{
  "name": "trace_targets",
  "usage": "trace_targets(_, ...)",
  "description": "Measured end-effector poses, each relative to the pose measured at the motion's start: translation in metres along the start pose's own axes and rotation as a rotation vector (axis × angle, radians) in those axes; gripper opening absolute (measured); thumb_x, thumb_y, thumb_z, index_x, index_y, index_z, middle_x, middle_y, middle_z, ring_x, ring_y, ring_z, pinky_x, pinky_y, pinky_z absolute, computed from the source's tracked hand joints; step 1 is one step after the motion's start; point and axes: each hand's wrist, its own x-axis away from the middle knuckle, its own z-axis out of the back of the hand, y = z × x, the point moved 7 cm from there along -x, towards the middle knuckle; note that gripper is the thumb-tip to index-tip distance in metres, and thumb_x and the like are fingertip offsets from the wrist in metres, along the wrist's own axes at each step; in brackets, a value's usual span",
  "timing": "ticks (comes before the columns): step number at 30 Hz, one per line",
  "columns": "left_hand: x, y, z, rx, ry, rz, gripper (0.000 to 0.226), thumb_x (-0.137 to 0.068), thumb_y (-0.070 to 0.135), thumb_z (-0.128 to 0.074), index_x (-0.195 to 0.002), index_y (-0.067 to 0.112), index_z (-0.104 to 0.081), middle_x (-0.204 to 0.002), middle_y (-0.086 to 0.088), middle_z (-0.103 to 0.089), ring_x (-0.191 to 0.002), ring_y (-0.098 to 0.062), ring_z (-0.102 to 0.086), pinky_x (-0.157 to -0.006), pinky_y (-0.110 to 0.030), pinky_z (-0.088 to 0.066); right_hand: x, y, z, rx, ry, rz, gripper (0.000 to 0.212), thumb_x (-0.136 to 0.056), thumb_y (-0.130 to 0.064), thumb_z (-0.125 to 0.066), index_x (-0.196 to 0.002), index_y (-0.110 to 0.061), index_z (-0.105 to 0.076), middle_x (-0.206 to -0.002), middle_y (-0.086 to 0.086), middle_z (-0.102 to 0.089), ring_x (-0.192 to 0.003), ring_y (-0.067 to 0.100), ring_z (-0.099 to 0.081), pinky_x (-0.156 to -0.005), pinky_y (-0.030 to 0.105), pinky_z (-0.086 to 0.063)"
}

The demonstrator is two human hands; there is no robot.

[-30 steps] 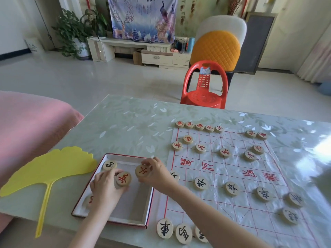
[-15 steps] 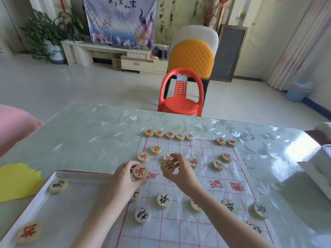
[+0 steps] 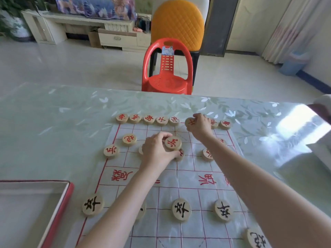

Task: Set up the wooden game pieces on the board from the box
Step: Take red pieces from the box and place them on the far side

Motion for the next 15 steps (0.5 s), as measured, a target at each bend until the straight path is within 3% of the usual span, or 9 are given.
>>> trace_targets(7,-0.006,-0.011,-0.014,-0.021,0.000,0.008,0.053,-0.060,0.029,-0.084,-0.106,0.027,-0.057,-0.106,0.005,-0.061,-0.103,-0.017,-0.053,-0.090,-0.040,-0.046,-0.027,0.007,-0.012,-0.006,0.023,-0.030,0.050,-0.084,-0.021,-0.059,-0.132,-0.012,-0.043,-0.131,0.009,-0.051,-0.127,0.029,-0.036,-0.108,0.039,-0.025)
trace_targets(12,0.000,-0.017,-0.013,-0.025,-0.009,0.009,0.052,-0.058,0.031,-0.084,-0.104,0.027,-0.059,-0.102,0.004,-0.063,-0.101,-0.019,-0.055,-0.089,-0.043,-0.046,-0.024,0.013,-0.026,0.039,-0.057,-0.017,0.057,-0.084,-0.021,-0.062,-0.136,-0.017,-0.039,-0.135,0.004,-0.051,-0.129,0.026,-0.032,-0.108,0.038,-0.019)
trace_targets(15,0.004,-0.014,-0.015,-0.058,-0.029,0.004,0.054,-0.059,0.034,-0.083,-0.106,0.026,-0.059,-0.102,0.005,-0.064,-0.100,-0.018,-0.055,-0.090,-0.042,-0.045,-0.011,0.012,-0.010,-0.071,-0.022,0.018,0.063,-0.082,-0.028,-0.067,-0.137,-0.016,-0.039,-0.139,0.004,-0.046,-0.131,0.025,-0.031,-0.107,0.038,-0.022)
